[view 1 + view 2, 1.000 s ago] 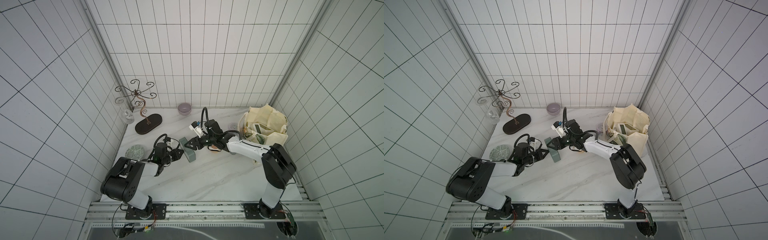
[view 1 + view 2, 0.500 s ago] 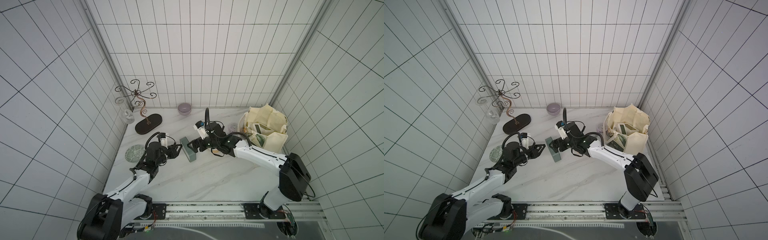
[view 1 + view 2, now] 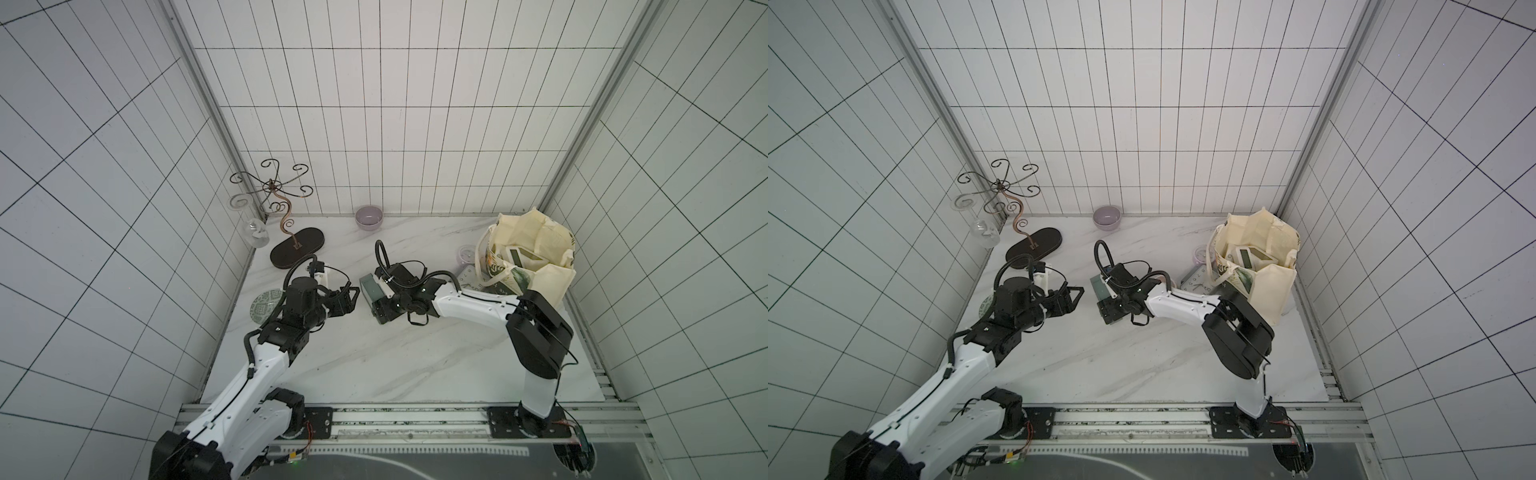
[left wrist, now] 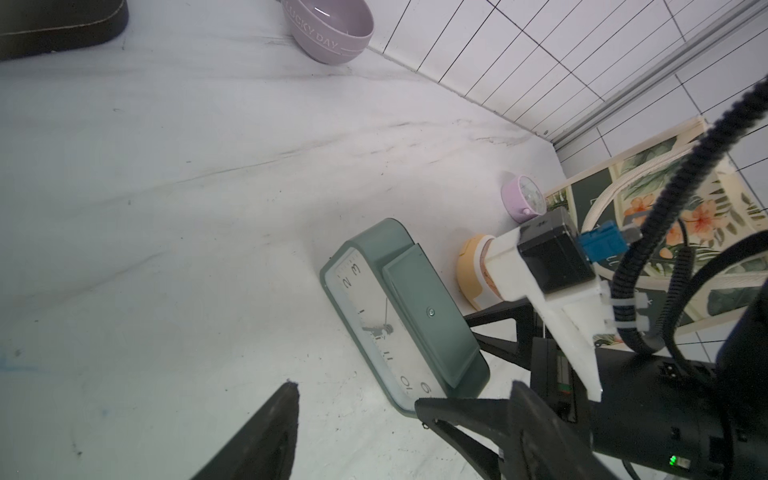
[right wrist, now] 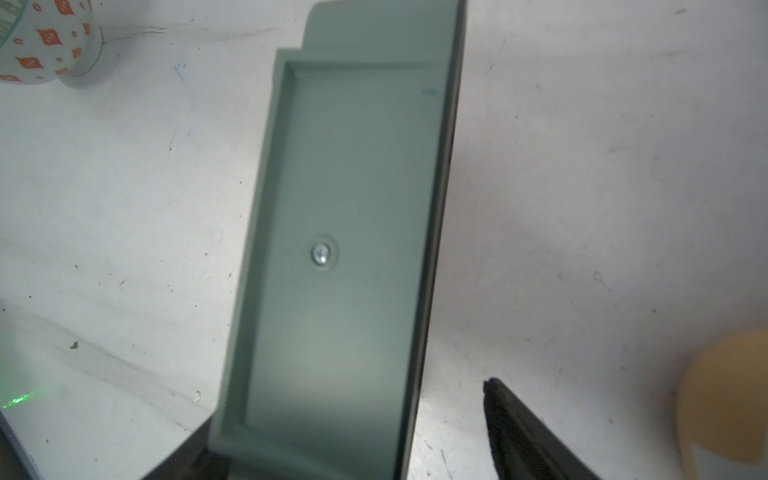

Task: Put the alarm clock into the canvas bag
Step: Pick up the alarm from the center of the board.

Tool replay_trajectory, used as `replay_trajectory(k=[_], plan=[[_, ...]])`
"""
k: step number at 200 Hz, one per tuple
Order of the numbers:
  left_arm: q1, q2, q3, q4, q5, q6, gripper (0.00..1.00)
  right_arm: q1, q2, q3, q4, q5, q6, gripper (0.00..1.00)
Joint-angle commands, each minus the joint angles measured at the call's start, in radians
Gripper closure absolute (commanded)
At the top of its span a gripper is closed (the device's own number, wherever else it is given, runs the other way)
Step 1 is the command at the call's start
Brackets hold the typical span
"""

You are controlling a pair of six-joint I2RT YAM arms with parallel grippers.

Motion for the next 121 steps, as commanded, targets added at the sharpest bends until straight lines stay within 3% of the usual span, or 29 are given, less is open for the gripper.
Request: replay_trajectory(k=[1, 24, 50, 72, 96, 121], plan=[[-0.004, -0.014, 0.013, -0.061, -0.046, 0.028, 0.2, 0.012, 0.038, 0.124, -0.014, 0.019, 0.001, 0.22], [-0.005, -0.015, 0.007, -0.054, -0.046, 0.027, 0.19, 0.011, 0.074, 0.165, -0.015, 0.033, -0.003, 0.28], [-0.005, -0.01, 0.004, -0.055, -0.037, 0.034, 0.19, 0.012, 0.097, 0.191, -0.045, 0.029, -0.007, 0.43], [-0.005, -0.007, 0.001, -0.049, -0.037, 0.034, 0.19, 0.012, 0.095, 0.188, -0.049, 0.04, -0.008, 0.48], [-0.005, 0.0, 0.002, -0.036, -0.033, 0.031, 0.19, 0.014, 0.058, 0.181, -0.053, 0.05, -0.014, 0.58], [-0.005, 0.02, -0.01, 0.017, 0.005, 0.017, 0.19, 0.011, -0.027, 0.161, -0.053, 0.072, -0.032, 0.61]])
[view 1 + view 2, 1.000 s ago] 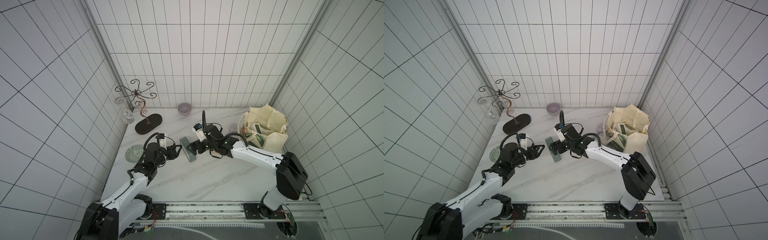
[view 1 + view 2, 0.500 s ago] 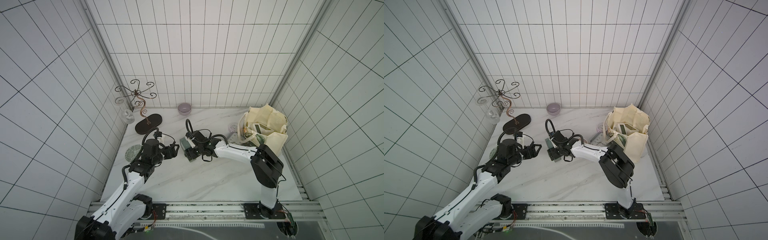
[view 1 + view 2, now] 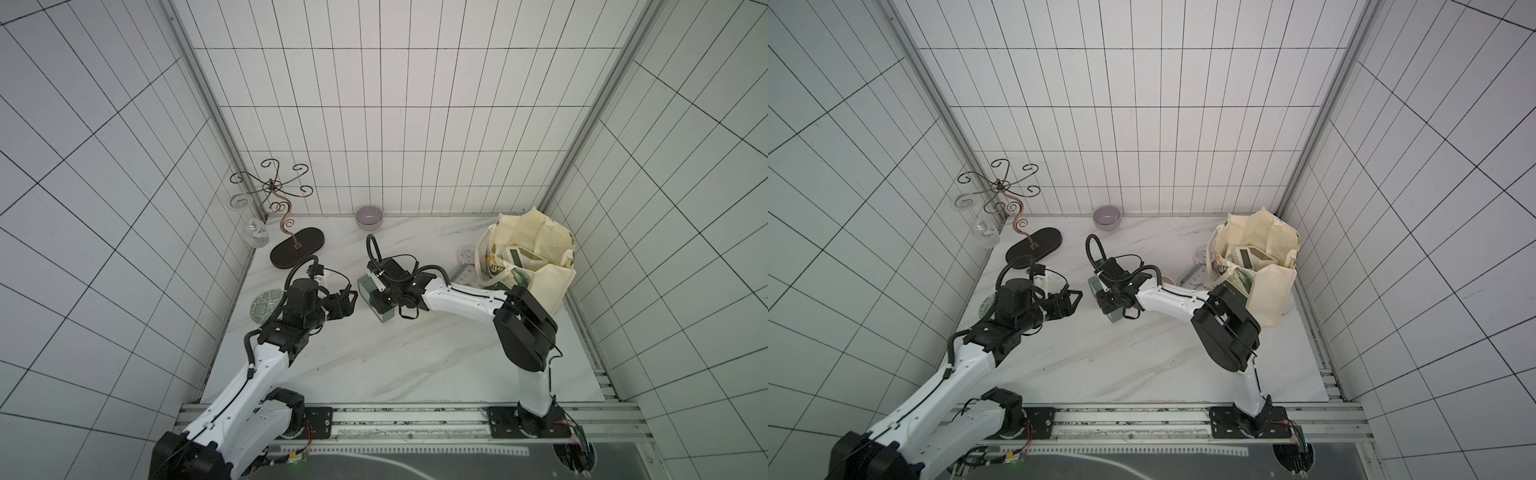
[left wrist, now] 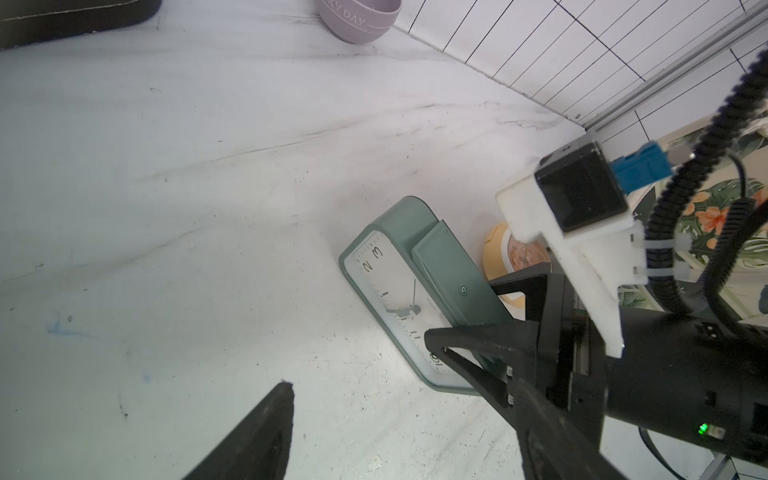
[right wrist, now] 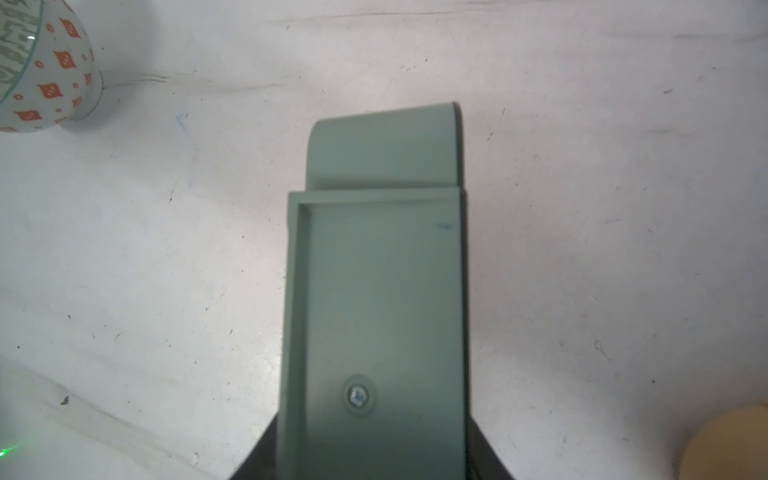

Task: Put the alarm clock into the canvas bag
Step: Pick up the alarm from the center of the board, then place the alarm at the canvas bag.

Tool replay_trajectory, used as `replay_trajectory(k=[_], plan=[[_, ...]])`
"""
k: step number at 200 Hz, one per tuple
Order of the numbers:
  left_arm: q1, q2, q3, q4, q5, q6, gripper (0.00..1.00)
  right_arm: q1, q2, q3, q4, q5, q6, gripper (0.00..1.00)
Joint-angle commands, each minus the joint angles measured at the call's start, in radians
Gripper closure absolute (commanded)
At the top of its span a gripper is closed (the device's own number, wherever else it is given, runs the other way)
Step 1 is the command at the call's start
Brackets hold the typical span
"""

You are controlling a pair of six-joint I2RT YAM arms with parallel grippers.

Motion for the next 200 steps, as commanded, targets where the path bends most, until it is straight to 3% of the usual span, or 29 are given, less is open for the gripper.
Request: replay_trajectory(k=[1, 41, 93, 134, 157, 180, 200], plan=[[-0.004, 0.016, -0.011, 0.06, 0.029, -0.002, 0.19, 0.008, -0.103, 0.045, -0.027, 0.034, -0.02, 0.61], [-0.012, 0.054, -0.025, 0.2, 0.111, -0.049, 0.19, -0.032, -0.298, -0.005, -0.032, 0.035, -0.051, 0.66], [-0.123, 0.113, 0.049, 0.379, 0.134, -0.003, 0.19, -0.171, -0.553, -0.015, -0.065, 0.052, -0.081, 0.71], [-0.285, 0.203, 0.124, 0.478, 0.11, 0.044, 0.19, -0.38, -0.732, -0.012, -0.11, 0.172, -0.052, 0.77], [-0.326, 0.256, 0.141, 0.514, 0.127, 0.042, 0.19, -0.526, -0.812, -0.042, -0.115, 0.229, -0.042, 0.78], [-0.337, 0.283, 0.134, 0.547, 0.149, 0.028, 0.19, -0.683, -0.842, -0.086, -0.112, 0.221, -0.053, 0.76], [-0.342, 0.286, 0.127, 0.552, 0.146, 0.031, 0.19, -0.821, -0.82, -0.104, -0.13, 0.111, -0.039, 0.75]])
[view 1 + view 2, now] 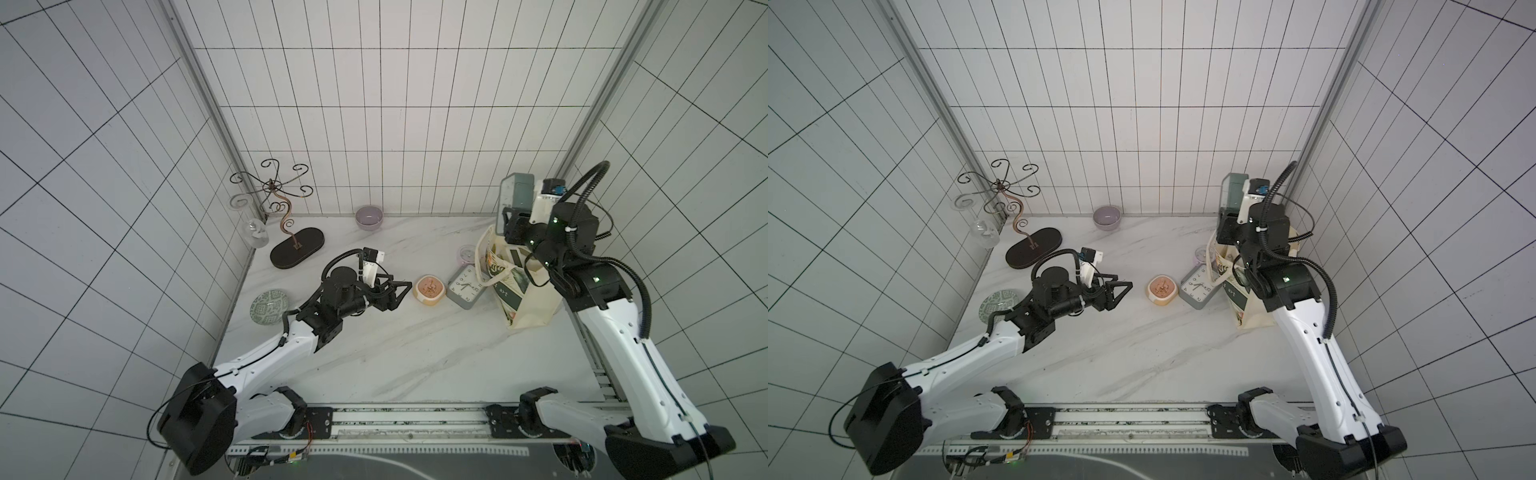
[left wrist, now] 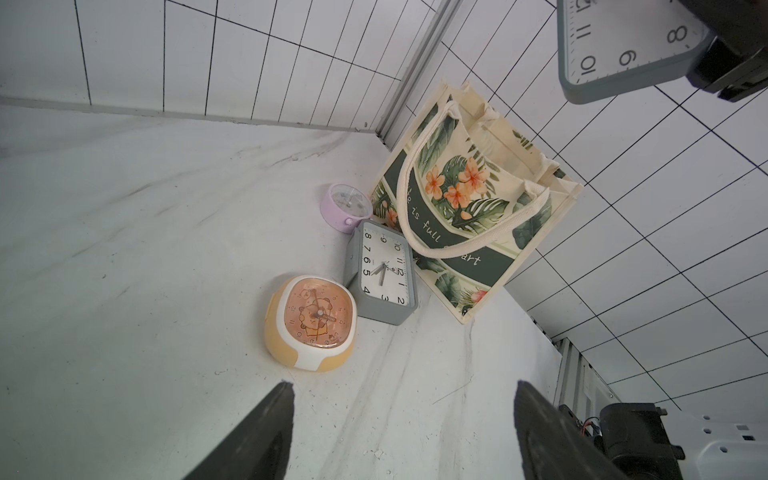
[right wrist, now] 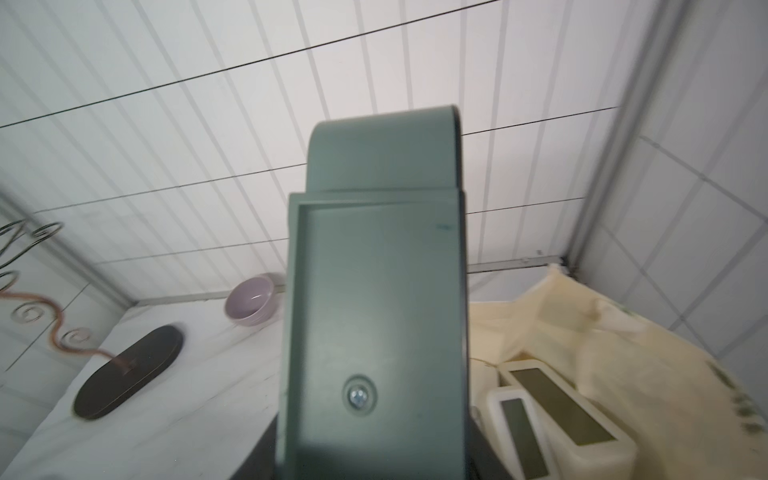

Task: Put the alarm clock into the canvas bag
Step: Place the alarm at the canvas bag.

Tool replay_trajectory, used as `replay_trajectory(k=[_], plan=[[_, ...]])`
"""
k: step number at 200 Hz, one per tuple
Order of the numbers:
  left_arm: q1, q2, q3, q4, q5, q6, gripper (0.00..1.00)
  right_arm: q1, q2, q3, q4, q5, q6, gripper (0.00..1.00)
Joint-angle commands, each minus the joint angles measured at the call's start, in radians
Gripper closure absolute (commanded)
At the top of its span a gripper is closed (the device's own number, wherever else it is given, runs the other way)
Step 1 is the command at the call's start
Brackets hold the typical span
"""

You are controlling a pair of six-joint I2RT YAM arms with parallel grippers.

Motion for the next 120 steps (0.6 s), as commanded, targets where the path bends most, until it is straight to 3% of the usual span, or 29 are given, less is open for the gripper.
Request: replay_trajectory(k=[1, 37, 80, 120], plan=[[-0.008, 0.004, 0.0, 0.051, 0.013, 0.01, 0.19, -0.122, 0.023, -0.071, -0.003, -0.077, 0.016, 0.75], [-0.01, -0.005, -0.025, 0.032, -0.013, 0.015, 0.19, -0.249, 0.111, -0.09, -0.012, -0.263, 0.027, 0.75], [-0.011, -0.008, -0.056, 0.043, -0.012, 0.006, 0.19, -0.299, 0.227, -0.113, 0.013, -0.513, 0.027, 0.74], [-0.011, -0.008, -0.076, 0.069, 0.003, -0.009, 0.19, -0.357, 0.309, -0.145, 0.03, -0.656, 0.043, 0.7]])
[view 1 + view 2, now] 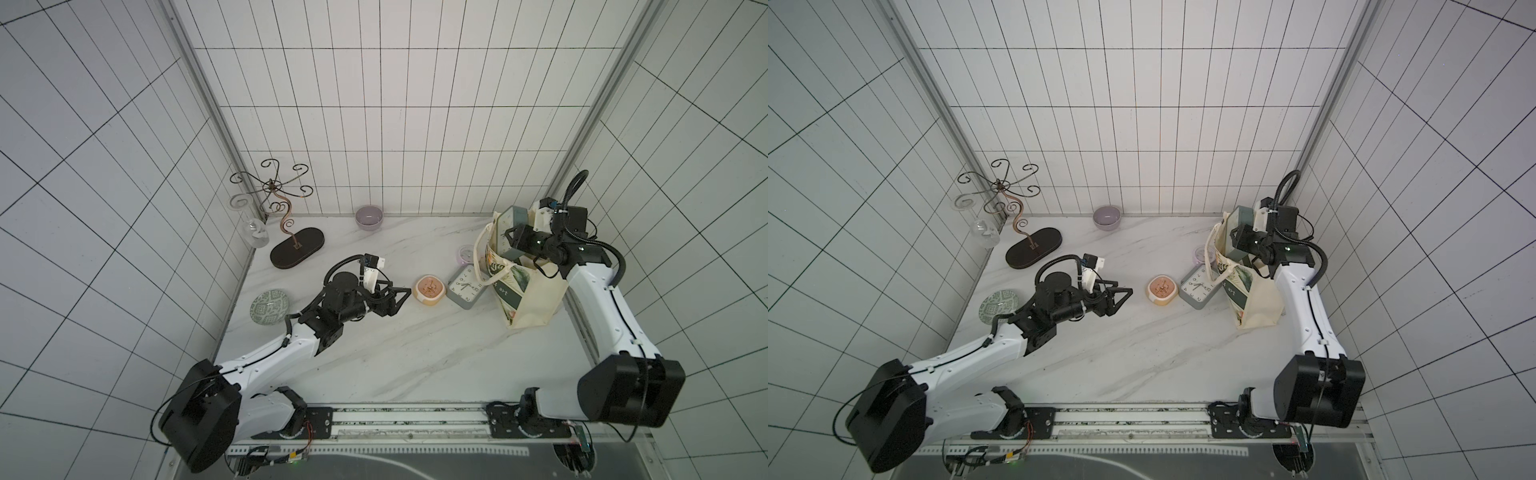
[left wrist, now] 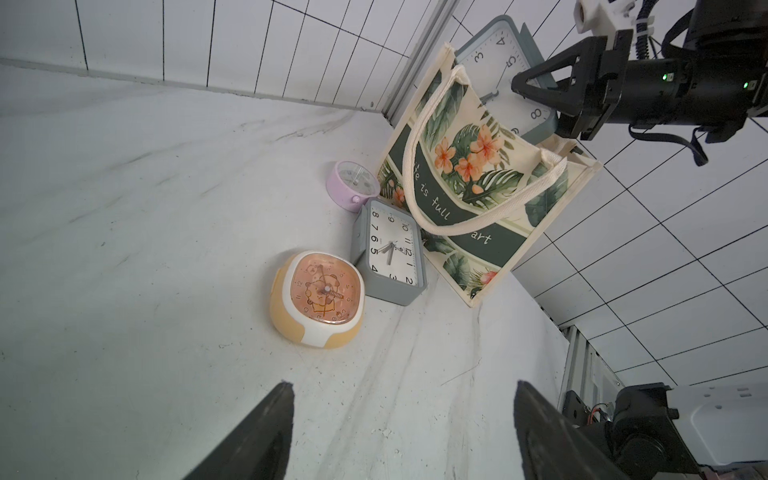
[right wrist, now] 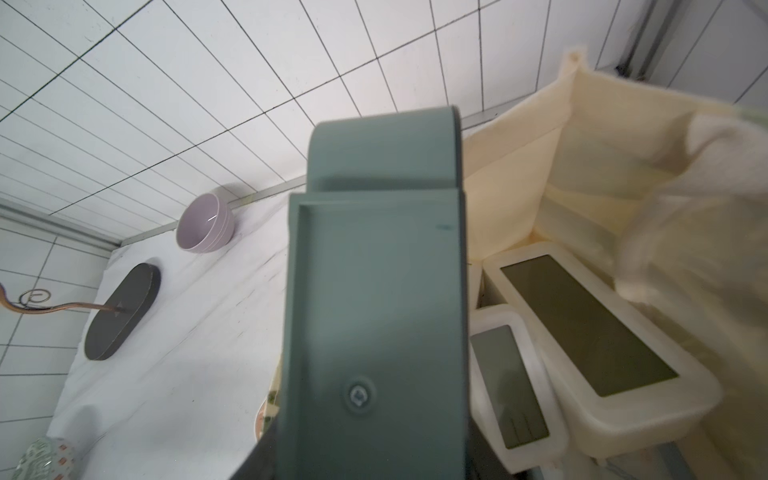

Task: Put the alarm clock into the canvas bag
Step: Place the alarm at the canvas bag, then pick up the canvas bag from the center of the board.

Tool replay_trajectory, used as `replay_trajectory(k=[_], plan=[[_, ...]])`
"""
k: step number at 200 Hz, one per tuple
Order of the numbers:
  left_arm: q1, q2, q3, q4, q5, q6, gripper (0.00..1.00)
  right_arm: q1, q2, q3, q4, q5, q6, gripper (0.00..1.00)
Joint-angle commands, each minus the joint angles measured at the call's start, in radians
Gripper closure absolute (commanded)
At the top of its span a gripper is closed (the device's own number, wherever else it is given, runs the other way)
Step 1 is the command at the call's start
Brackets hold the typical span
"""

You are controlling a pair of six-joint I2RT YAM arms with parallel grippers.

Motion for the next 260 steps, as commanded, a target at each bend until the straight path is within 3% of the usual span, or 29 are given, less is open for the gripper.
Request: replay_trajectory(k=[1, 20, 31, 67, 71, 74, 134, 182, 224, 260], plan=[[-0.004, -0.012, -0.015, 0.049, 0.007, -0.008, 0.19, -0.044, 0.029, -0.058, 0.06, -0.154, 0.016, 0.7], [-0.005, -0.014, -0.021, 0.057, 0.005, -0.009, 0.19, -0.069, 0.055, -0.071, 0.059, -0.148, 0.005, 0.66], [-0.005, -0.011, -0.019, 0.059, 0.0, -0.01, 0.19, -0.08, 0.065, -0.071, 0.054, -0.149, -0.013, 0.58], [-0.025, 0.014, 0.011, 0.05, -0.022, -0.032, 0.19, -0.086, 0.067, -0.011, -0.008, -0.056, -0.07, 0.21], [-0.031, 0.017, 0.018, 0.046, -0.028, -0.032, 0.19, -0.087, 0.062, 0.0, -0.018, -0.035, -0.072, 0.05], [-0.036, 0.019, 0.023, 0.043, -0.033, -0.032, 0.19, -0.087, 0.057, 0.007, -0.026, -0.015, -0.073, 0.01], [-0.126, 0.183, 0.264, -0.003, -0.109, -0.061, 0.16, -0.115, -0.075, 0.162, -0.063, 0.273, -0.088, 0.0], [-0.172, 0.398, 0.526, 0.031, -0.12, -0.156, 0.16, -0.242, -0.047, 0.259, -0.101, 0.245, -0.083, 0.03], [-0.204, 0.59, 0.723, 0.052, -0.095, -0.195, 0.16, -0.328, -0.055, 0.192, -0.075, 0.183, -0.066, 0.04], [-0.211, 0.71, 0.805, 0.132, -0.04, -0.244, 0.19, -0.375, -0.074, 0.068, -0.033, 0.146, -0.061, 0.05]])
